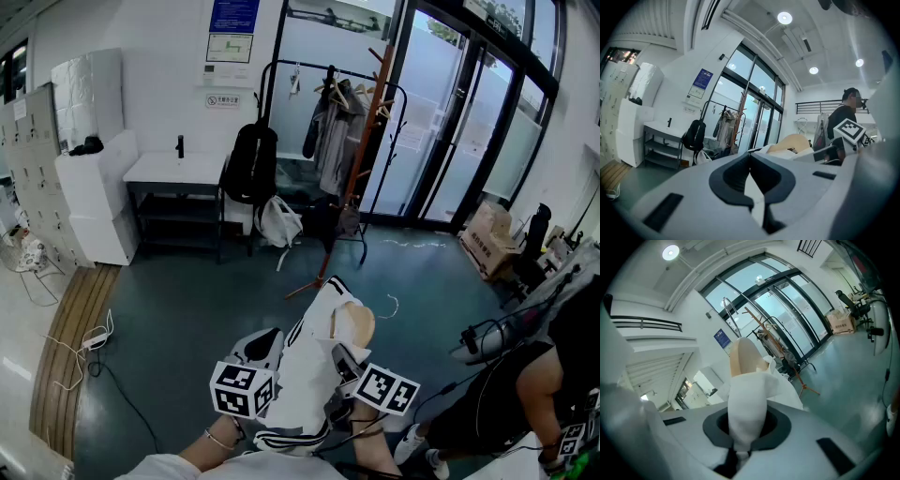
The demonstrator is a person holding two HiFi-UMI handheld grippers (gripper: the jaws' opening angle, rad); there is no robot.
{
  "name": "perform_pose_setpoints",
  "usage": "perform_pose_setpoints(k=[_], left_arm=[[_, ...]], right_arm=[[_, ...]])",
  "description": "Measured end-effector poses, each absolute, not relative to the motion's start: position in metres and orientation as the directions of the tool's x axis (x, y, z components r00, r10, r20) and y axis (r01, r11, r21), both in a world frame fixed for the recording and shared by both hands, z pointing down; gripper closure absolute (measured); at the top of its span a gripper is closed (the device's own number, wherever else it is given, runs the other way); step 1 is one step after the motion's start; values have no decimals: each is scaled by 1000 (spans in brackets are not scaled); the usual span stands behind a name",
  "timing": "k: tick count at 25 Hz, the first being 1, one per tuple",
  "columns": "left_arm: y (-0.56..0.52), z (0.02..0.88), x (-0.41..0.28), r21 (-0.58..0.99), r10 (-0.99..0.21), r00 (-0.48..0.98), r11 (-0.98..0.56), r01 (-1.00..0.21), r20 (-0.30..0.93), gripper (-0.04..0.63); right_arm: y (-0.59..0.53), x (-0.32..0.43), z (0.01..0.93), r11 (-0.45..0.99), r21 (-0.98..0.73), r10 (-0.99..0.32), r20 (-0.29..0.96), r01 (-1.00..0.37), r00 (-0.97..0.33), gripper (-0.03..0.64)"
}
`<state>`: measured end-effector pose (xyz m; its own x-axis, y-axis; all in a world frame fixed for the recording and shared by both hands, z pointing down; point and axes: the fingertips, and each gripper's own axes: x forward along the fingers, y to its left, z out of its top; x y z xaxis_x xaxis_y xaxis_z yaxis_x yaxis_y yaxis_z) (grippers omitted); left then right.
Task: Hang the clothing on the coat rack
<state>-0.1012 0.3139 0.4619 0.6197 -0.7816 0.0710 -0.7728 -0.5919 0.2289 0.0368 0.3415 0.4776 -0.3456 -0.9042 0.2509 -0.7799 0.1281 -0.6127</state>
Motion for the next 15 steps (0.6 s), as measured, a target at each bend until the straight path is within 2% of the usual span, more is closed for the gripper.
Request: perform_pose_setpoints(k=[15], left_arm=[[286,462,-148,252,-790,611,-581,-774,56,586]], right_arm=[[314,-3,461,154,-541,-903,263,-827,-340,580]])
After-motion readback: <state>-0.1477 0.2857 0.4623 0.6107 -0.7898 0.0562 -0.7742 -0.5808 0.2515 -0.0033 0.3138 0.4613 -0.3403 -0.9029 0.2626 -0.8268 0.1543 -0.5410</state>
